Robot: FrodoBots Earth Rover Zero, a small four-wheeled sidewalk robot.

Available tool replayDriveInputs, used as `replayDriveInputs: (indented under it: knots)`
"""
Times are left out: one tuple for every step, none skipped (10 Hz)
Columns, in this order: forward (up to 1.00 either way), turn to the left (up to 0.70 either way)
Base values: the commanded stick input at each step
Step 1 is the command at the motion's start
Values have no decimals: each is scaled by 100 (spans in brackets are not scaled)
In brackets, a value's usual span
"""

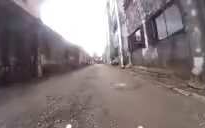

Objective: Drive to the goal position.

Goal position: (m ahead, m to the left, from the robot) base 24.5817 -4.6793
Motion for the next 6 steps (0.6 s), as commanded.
replayDriveInputs:
  knots:
    - [70, 27]
    - [70, 27]
    - [70, 27]
    - [70, 27]
    - [70, 27]
    - [70, 27]
